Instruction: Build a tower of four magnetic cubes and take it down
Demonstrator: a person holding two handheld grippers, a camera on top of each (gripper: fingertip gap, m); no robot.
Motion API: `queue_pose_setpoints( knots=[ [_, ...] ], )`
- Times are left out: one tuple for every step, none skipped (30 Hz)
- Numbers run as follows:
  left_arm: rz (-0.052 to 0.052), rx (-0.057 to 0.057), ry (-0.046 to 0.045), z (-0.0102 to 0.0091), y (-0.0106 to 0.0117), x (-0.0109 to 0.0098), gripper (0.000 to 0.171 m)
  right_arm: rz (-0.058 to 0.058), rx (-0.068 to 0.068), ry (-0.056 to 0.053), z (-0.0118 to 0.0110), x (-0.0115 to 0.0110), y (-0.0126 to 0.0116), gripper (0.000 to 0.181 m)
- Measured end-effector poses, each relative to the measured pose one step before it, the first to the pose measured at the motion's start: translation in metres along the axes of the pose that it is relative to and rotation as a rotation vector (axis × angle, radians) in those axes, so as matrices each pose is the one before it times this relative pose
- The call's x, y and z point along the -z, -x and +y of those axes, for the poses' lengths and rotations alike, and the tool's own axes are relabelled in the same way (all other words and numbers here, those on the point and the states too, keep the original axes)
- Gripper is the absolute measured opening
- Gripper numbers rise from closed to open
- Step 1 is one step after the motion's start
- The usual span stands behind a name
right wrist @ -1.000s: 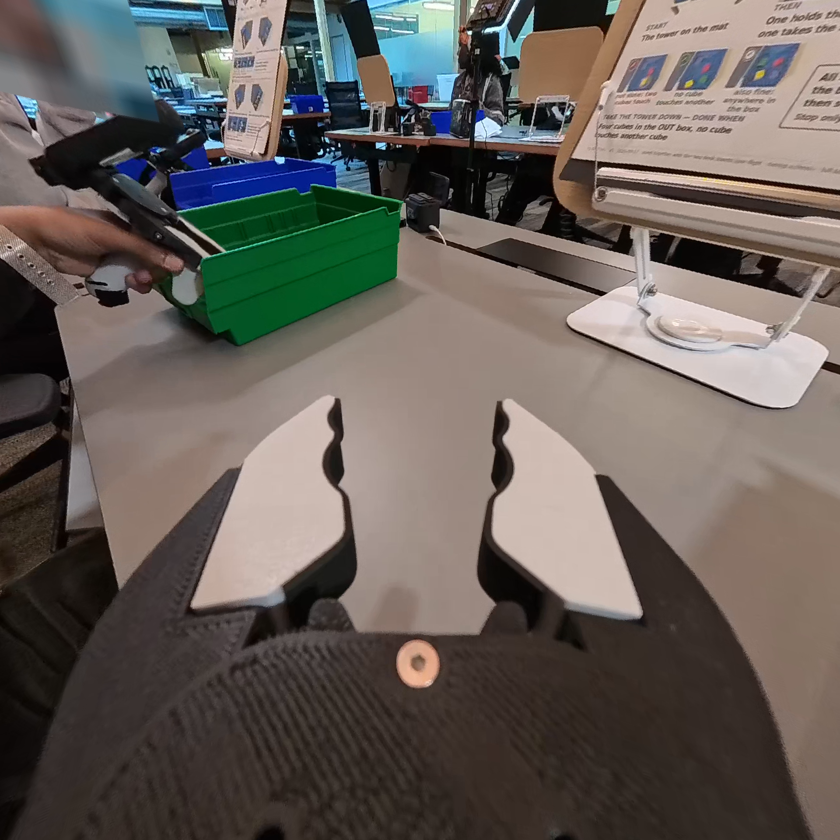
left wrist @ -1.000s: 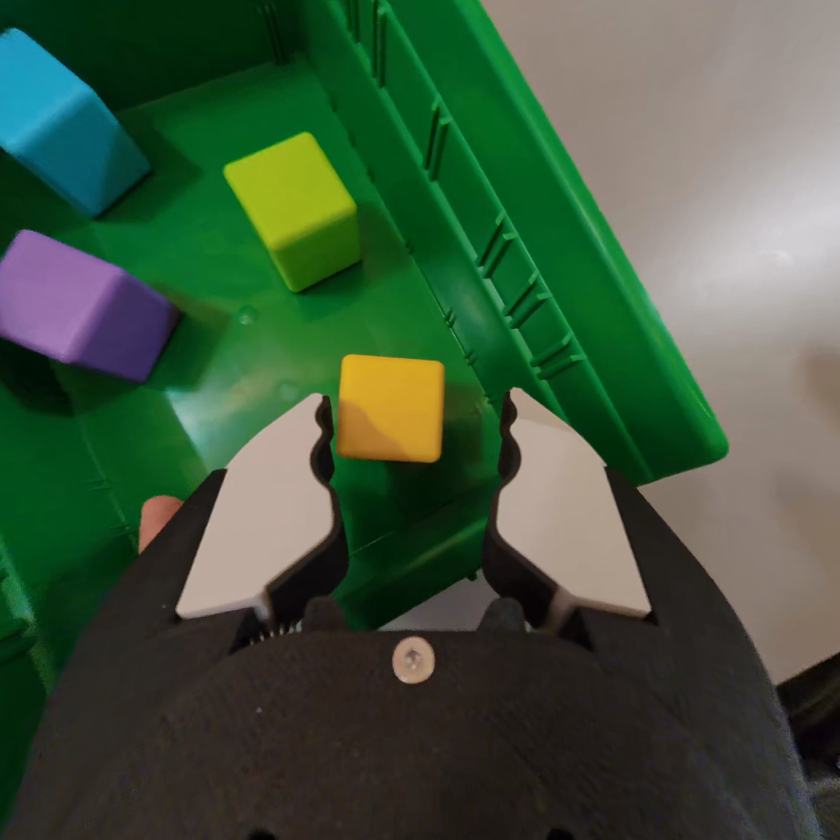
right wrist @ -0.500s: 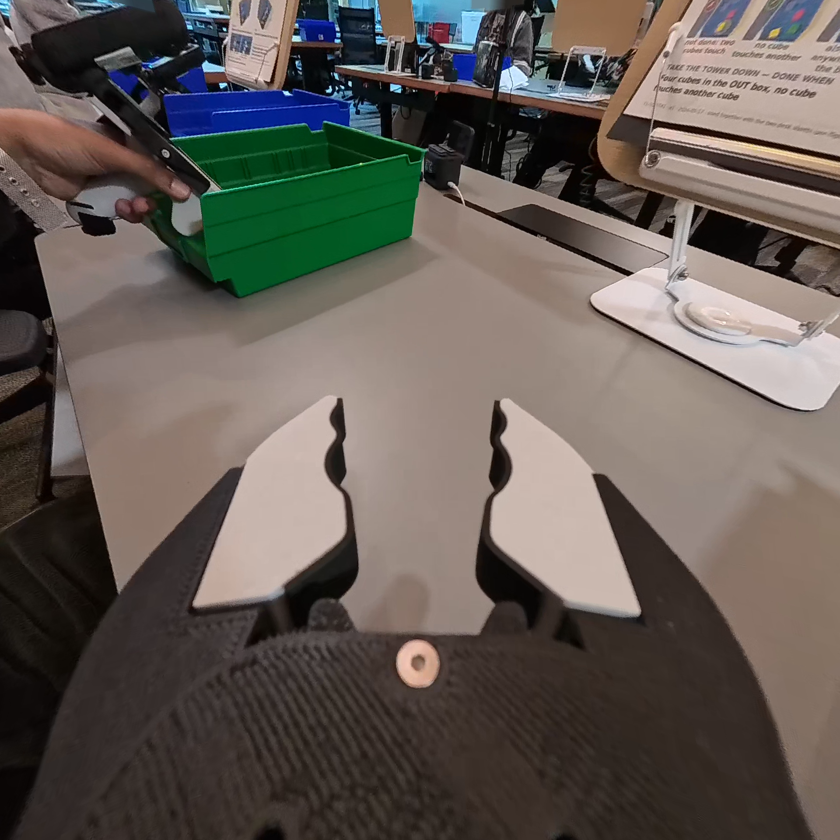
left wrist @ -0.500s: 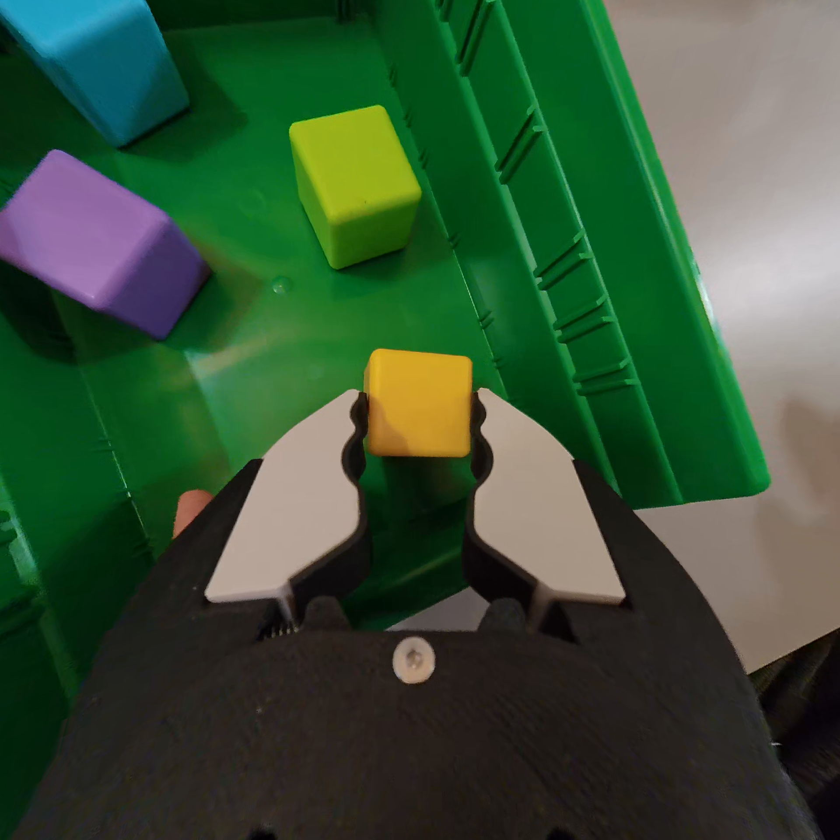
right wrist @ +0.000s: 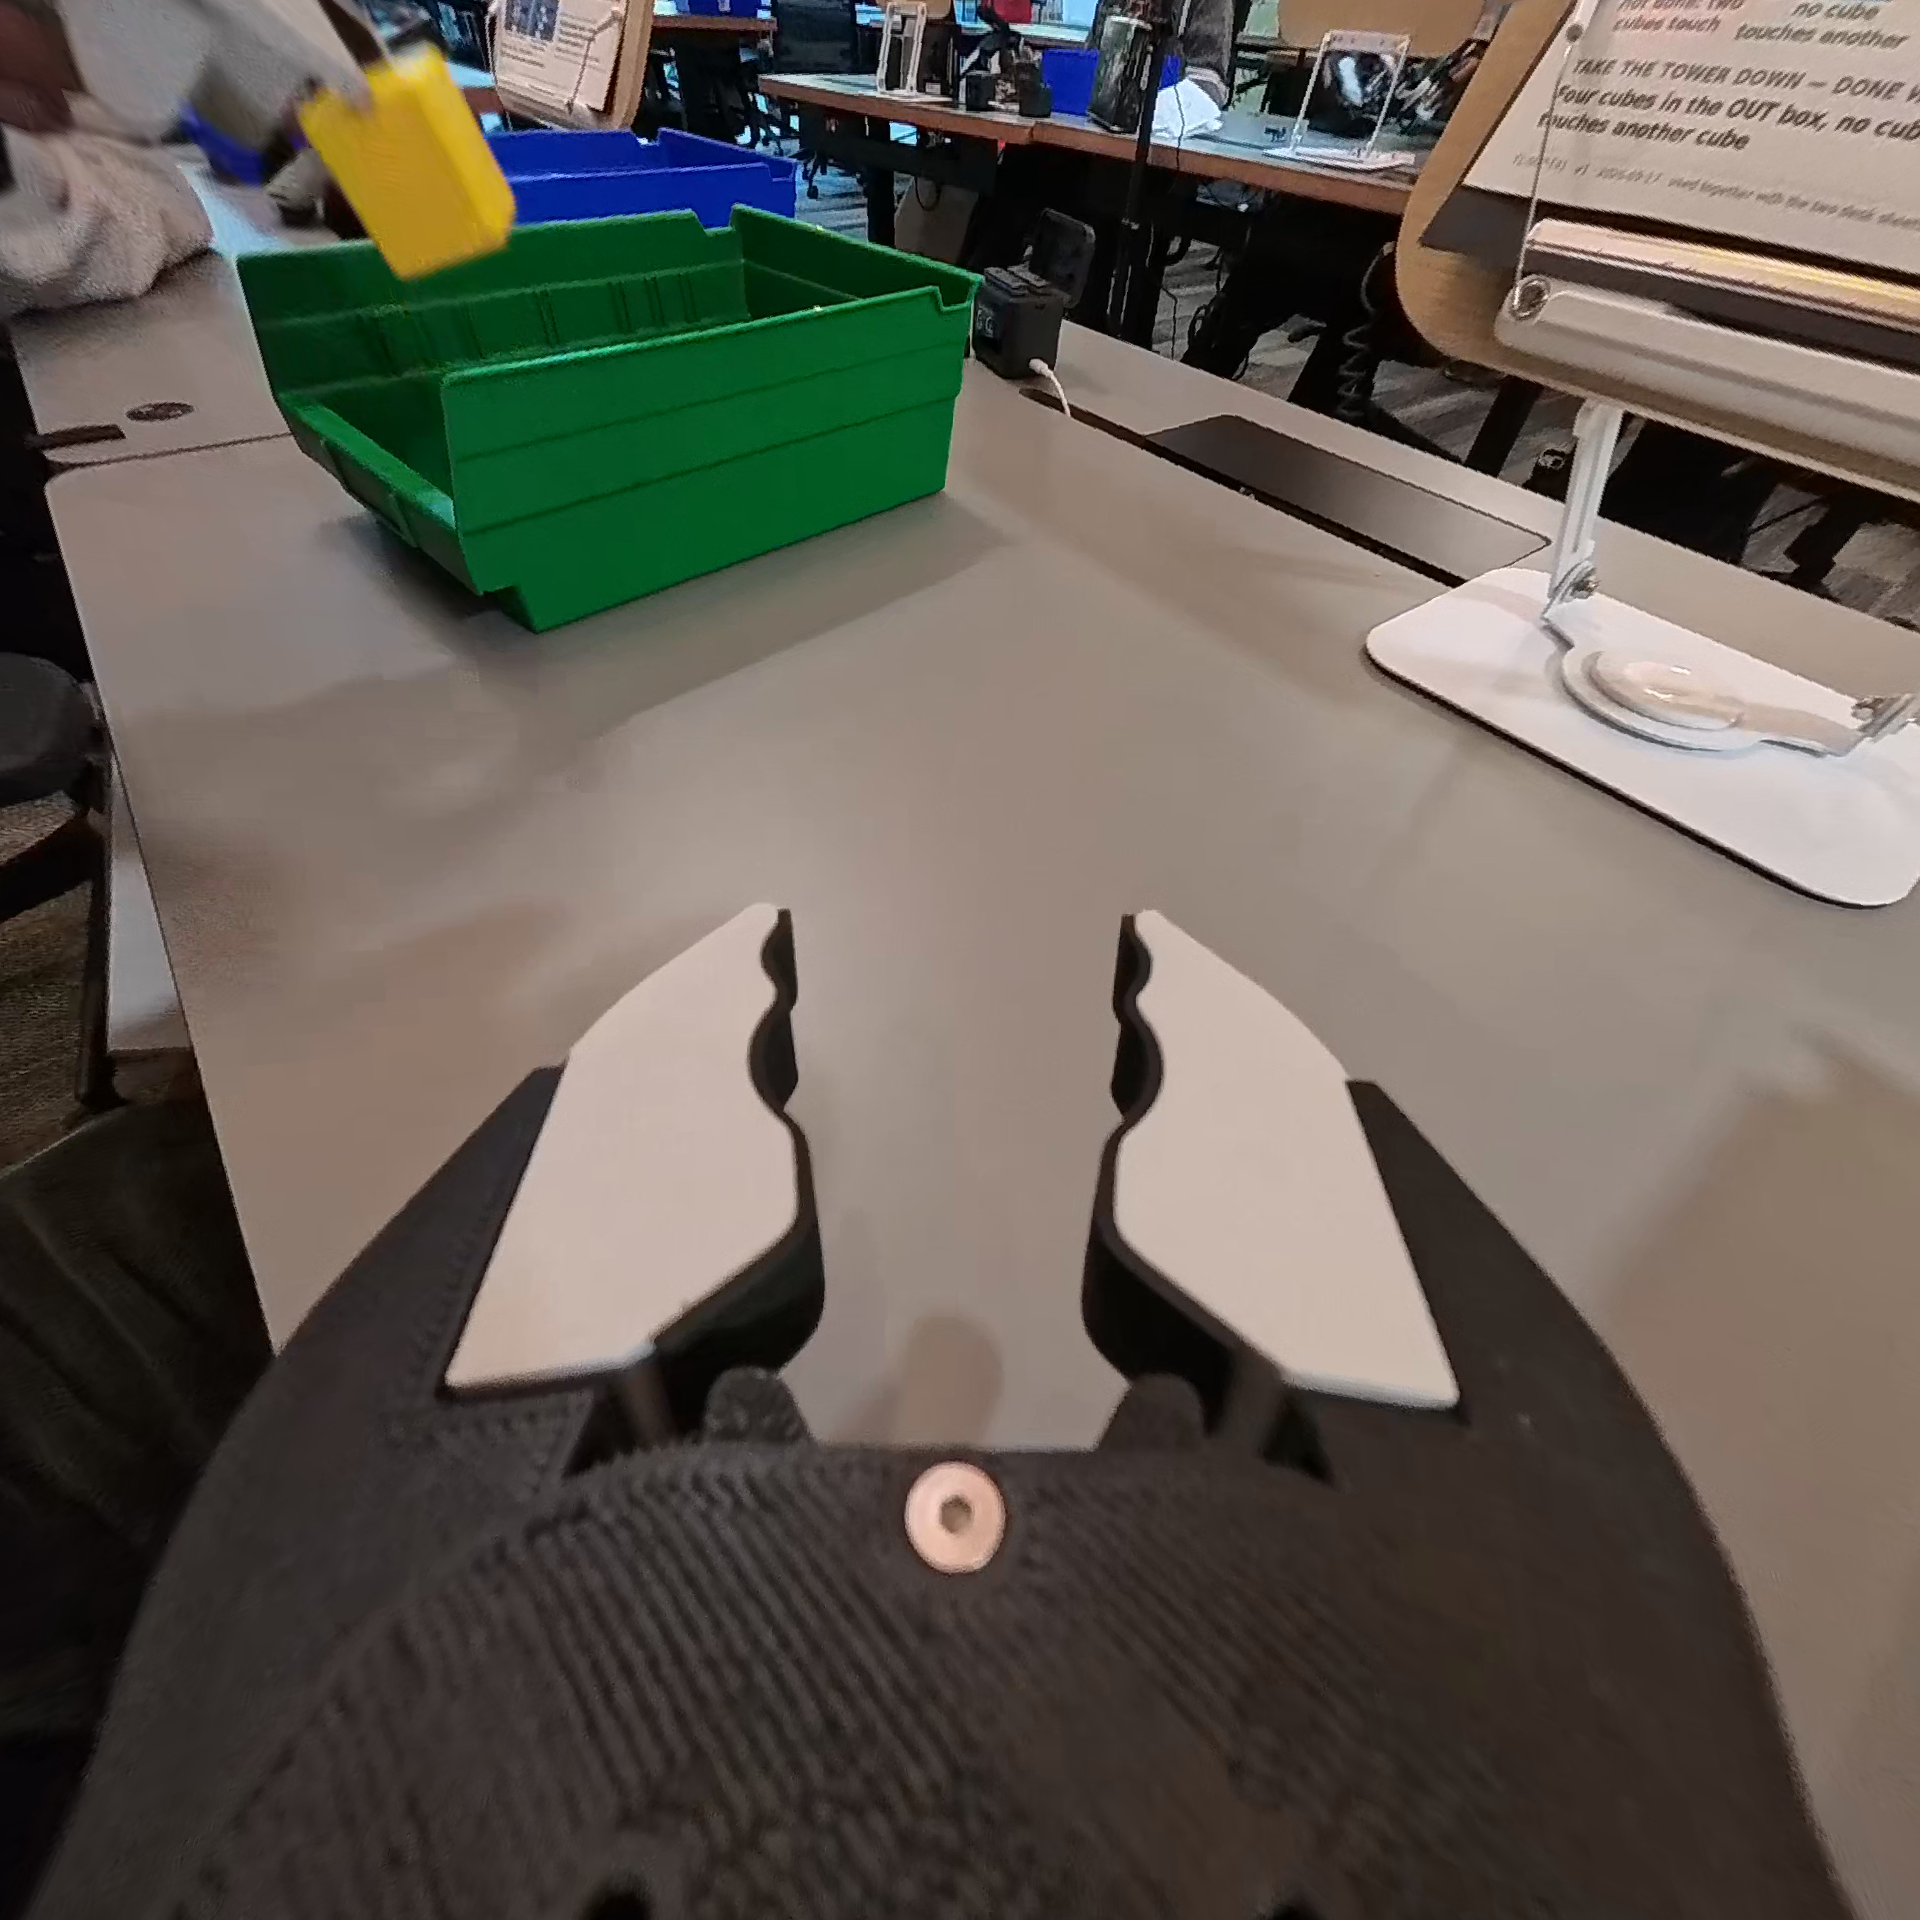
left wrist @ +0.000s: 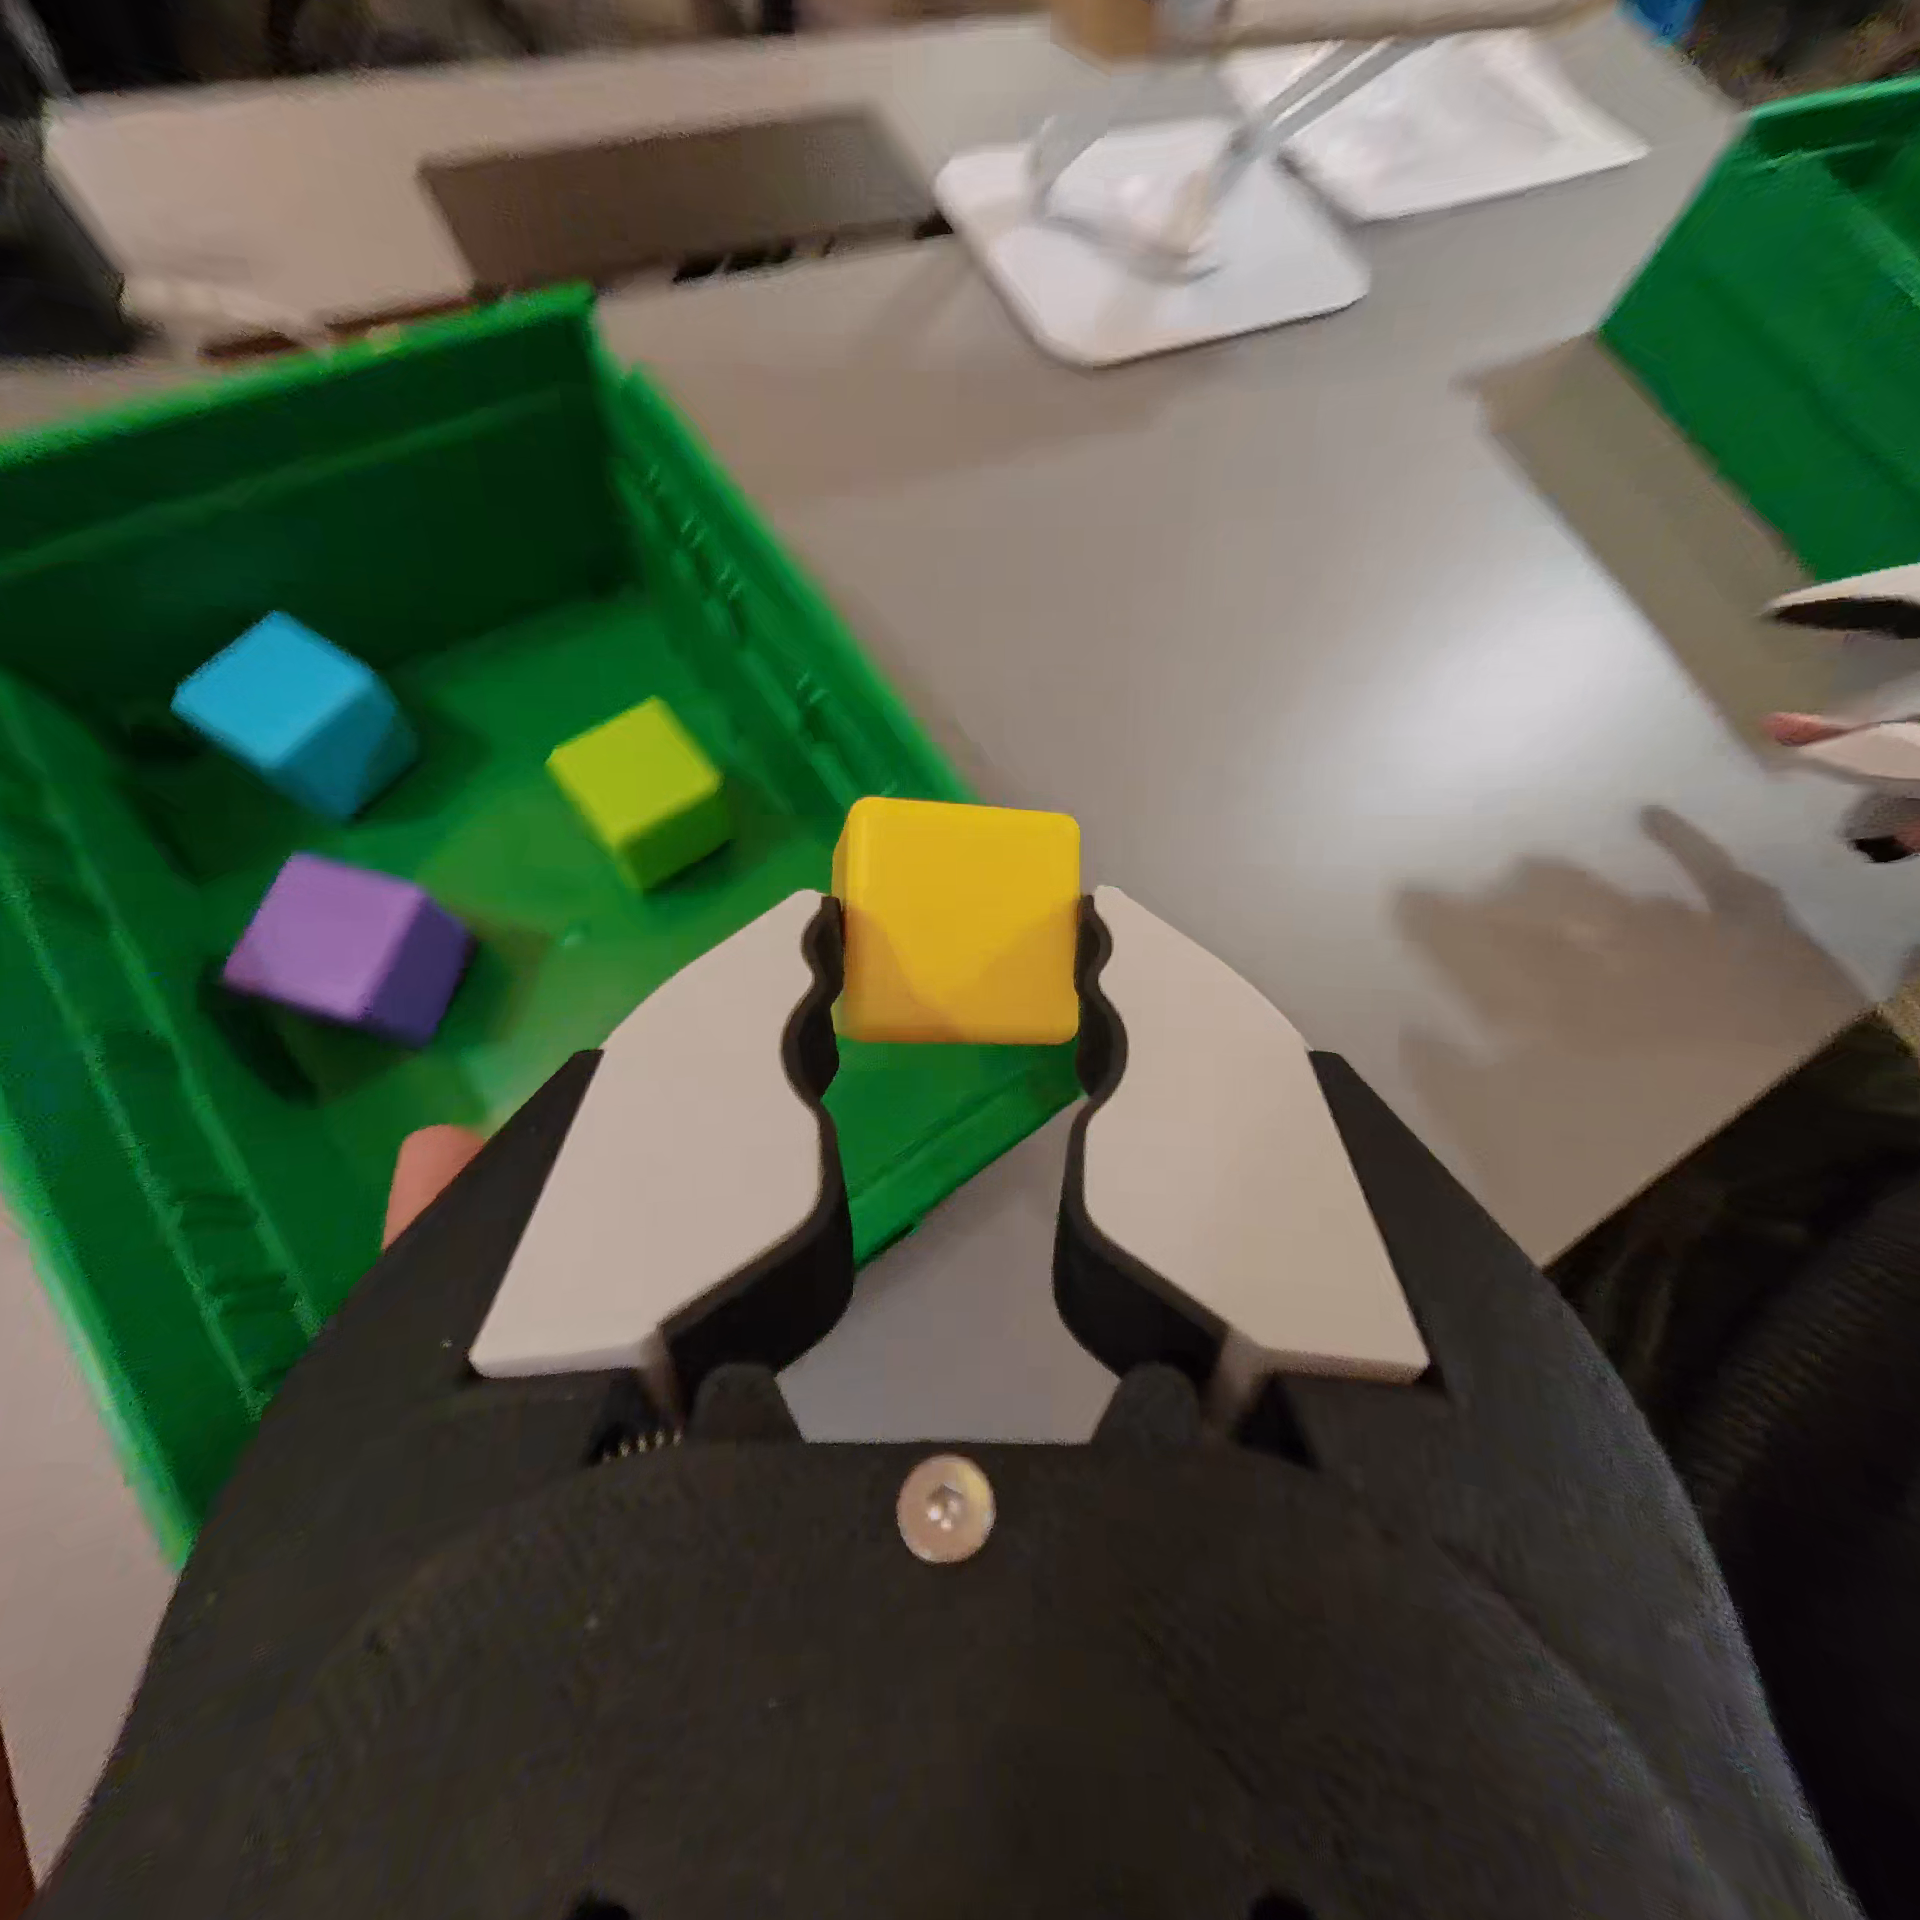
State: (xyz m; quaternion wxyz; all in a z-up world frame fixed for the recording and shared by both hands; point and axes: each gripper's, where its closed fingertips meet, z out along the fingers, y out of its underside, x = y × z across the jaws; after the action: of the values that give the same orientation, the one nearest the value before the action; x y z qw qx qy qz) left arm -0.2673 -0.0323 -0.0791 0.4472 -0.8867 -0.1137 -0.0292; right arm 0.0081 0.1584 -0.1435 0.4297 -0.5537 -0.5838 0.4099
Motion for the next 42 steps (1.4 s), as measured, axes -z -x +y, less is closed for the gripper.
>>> queue_pose_setpoints(
  knots=[
    [0.0349,-0.0376,-0.03287,-0.01193,-0.01422,0.00444,0.043,0.0057,0.0041,0.0069,0.00168,0.00077,-0.00028,0.06],
    [0.0335,-0.0425,-0.0284,-0.01211,-0.01491,0.00164,0.043,0.0081,0.0036,0.0083,0.00209,0.0009,-0.00085,0.059],
    [0.0297,-0.0447,-0.02096,-0.01168,-0.01453,-0.00167,0.043,0.0088,0.0021,0.0101,0.00246,0.00109,-0.00103,0.059],
    [0.0289,-0.0439,-0.01431,-0.01106,-0.01418,-0.00495,0.044,0.0086,0.0002,0.0094,0.00257,0.00128,-0.00105,0.059],
    [0.0332,-0.0432,-0.00797,-0.01002,-0.01409,-0.00833,0.044,0.0082,-0.001,0.0076,0.00235,0.00145,-0.00093,0.059],
    [0.0391,-0.042,-0.00316,-0.00864,-0.01404,-0.01156,0.044,0.0081,-0.0016,0.0058,0.00223,0.00191,-0.00092,0.059],
    [0.0468,-0.0401,0.00313,-0.00666,-0.01384,-0.01482,0.044,0.0079,-0.0016,0.0052,0.00203,0.00212,-0.00071,0.059],
    [0.0527,-0.0381,0.01066,-0.00458,-0.01324,-0.01782,0.044,0.0087,-0.0001,0.0054,0.00217,0.00242,-0.00085,0.059],
    [0.0607,-0.0419,0.01935,-0.00159,-0.01297,-0.02065,0.043,0.0111,0.0021,0.0056,0.00207,0.00271,-0.00105,0.059],
    [0.067,-0.0396,0.02975,0.00177,-0.01219,-0.02317,0.043,0.0129,0.0028,0.0058,0.0023,0.00298,-0.00128,0.058],
    [0.0676,-0.0349,0.03416,0.00301,-0.01044,-0.02494,0.043,0.0127,0.0021,0.0067,0.00262,0.00297,-0.00121,0.058],
    [0.0599,-0.0349,0.02054,0.00203,-0.00781,-0.02597,0.043,0.0118,0.0014,0.0079,0.00282,0.00314,-0.00108,0.058],
    [0.0571,-0.0297,0.01023,0.00207,-0.00622,-0.02572,0.043,0.0117,0.0007,0.0086,0.00315,0.00322,-0.00094,0.058],
    [0.0626,-0.0239,0.01052,0.003,-0.00589,-0.0249,0.043,0.0119,0.0001,0.0093,0.00339,0.00331,-0.00094,0.058],
    [0.0661,-0.0229,0.01111,0.00397,-0.00589,-0.02316,0.043,0.012,0.0002,0.01,0.00354,0.00345,-0.00091,0.057],
    [0.0569,-0.0225,0.01298,0.00419,-0.00419,-0.02065,0.043,0.0137,0.001,0.0093,0.00345,0.00364,-0.00105,0.057],
    [0.0349,-0.0231,0.0211,0.00381,-0.0011,-0.01727,0.043,0.0155,0.0019,0.0077,0.00302,0.00396,-0.00137,0.057],
    [0.0097,-0.0266,0.03387,0.00318,0.00227,-0.01362,0.043,0.0165,0.0017,0.0057,0.0027,0.00406,-0.0017,0.057],
    [-0.0069,-0.0288,0.03399,0.00079,0.00423,-0.00988,0.043,0.017,0.0001,0.0045,0.00261,0.00402,-0.00192,0.057],
    [-0.0082,-0.0266,0.02331,-0.00169,0.00411,-0.00734,0.043,0.0159,-0.0026,0.0048,0.00293,0.00394,-0.00211,0.056],
    [-0.0011,-0.0238,0.0121,-0.00302,0.00314,-0.00587,0.043,0.014,-0.0054,0.0058,0.00324,0.00368,-0.00226,0.056],
    [0.0024,-0.0187,0.00417,-0.00306,0.00293,-0.00531,0.043,0.0128,-0.0073,0.0062,0.00323,0.00345,-0.00219,0.056],
    [0.0042,-0.0138,0.00579,-0.00155,0.00288,-0.00513,0.043,0.013,-0.0079,0.0057,0.00311,0.00314,-0.00247,0.056],
    [0.0058,-0.0097,0.01069,0.00011,0.00271,-0.00499,0.043,0.0127,-0.0081,0.0042,0.00264,0.00318,-0.00233,0.056],
    [0.0051,-0.0074,0.01492,0.00158,0.00285,-0.00455,0.043,0.0114,-0.008,0.0026,0.00216,0.003,-0.002,0.056],
    [0.0026,-0.0053,0.00997,0.00122,0.00288,-0.00385,0.044,0.0103,-0.0074,0.0019,0.00184,0.00302,-0.00167,0.056],
    [0.0073,-0.0018,-0.00935,-0.00184,0.00185,-0.00253,0.043,0.01,-0.0054,0.0013,0.00131,0.00287,-0.00137,0.056],
    [0.0058,0.0012,-0.0129,-0.00237,0.00195,-0.00173,0.043,0.0102,-0.003,0.0005,0.00107,0.00264,-0.00123,0.056],
    [0.005,0.003,-0.00691,-0.00148,0.00182,-0.00163,0.043,0.0091,-0.0016,0.0008,0.00085,0.00216,-0.00104,0.056],
    [0.0112,0.0045,-0.0072,-0.00134,0.00046,-0.00174,0.043,0.0075,-0.001,0.0018,0.00103,0.00164,-0.0008,0.056],
    [0.0101,0.0065,-0.00363,-0.00089,0.00034,-0.00148,0.044,0.0057,-0.0002,0.0032,0.00109,0.001,-0.00058,0.055],
    [0.0067,0.0053,0.00133,-0.00002,0.00035,-0.00118,0.044,0.0044,0.0008,0.0047,0.00138,0.00065,-0.00031,0.055],
    [0.0063,0.0035,-0.00202,-0.00063,-0.00001,-0.0006,0.044,0.0035,0.0014,0.0046,0.00119,0.00027,-0.00022,0.055],
    [-0.0016,-0.0015,-0.00081,-0.0004,0.0004,-0.00035,0.044,0.0024,0.0013,0.003,0.00092,0.0001,0.00006,0.055],
    [-0.0073,-0.0053,-0.00241,-0.00046,0.00063,-0.00022,0.044,0.0008,0.0004,0.0013,0.00044,0.00007,0.00019,0.055],
    [-0.0103,-0.0073,0.00431,0.00074,0.00083,-0.00055,0.044,-0.0007,-0.0002,0.0002,0.00007,-0.00029,0.00032,0.055],
    [-0.0131,-0.0043,0.00968,0.00173,0.0012,-0.00098,0.046,-0.0016,-0.0003,-0.0001,-0.00006,-0.00033,0.00025,0.055],
    [-0.0085,-0.0037,0.01409,0.00264,0.0003,-0.00129,0.049,-0.0024,-0.0001,0.0004,-0.00004,-0.00059,0.00045,0.055],
    [-0.0028,-0.0027,0.01464,0.00308,-0.00043,-0.00143,0.052,-0.0029,0.0002,0.0016,0.00028,-0.0006,0.00052,0.055],
    [-0.0078,0.0,0.01301,0.00261,0.00055,-0.00149,0.055,-0.0029,0.0011,0.0023,0.00037,-0.00075,0.00053,0.055],
    [-0.0111,0.0001,0.01191,0.00247,0.00118,-0.00114,0.056,-0.0022,0.0025,0.0021,0.00008,-0.00057,0.00047,0.055],
    [-0.0101,0.0005,0.01027,0.00226,0.0011,-0.00084,0.056,-0.0012,0.0035,0.0009,-0.0003,-0.00058,0.00046,0.055]
  ],
)
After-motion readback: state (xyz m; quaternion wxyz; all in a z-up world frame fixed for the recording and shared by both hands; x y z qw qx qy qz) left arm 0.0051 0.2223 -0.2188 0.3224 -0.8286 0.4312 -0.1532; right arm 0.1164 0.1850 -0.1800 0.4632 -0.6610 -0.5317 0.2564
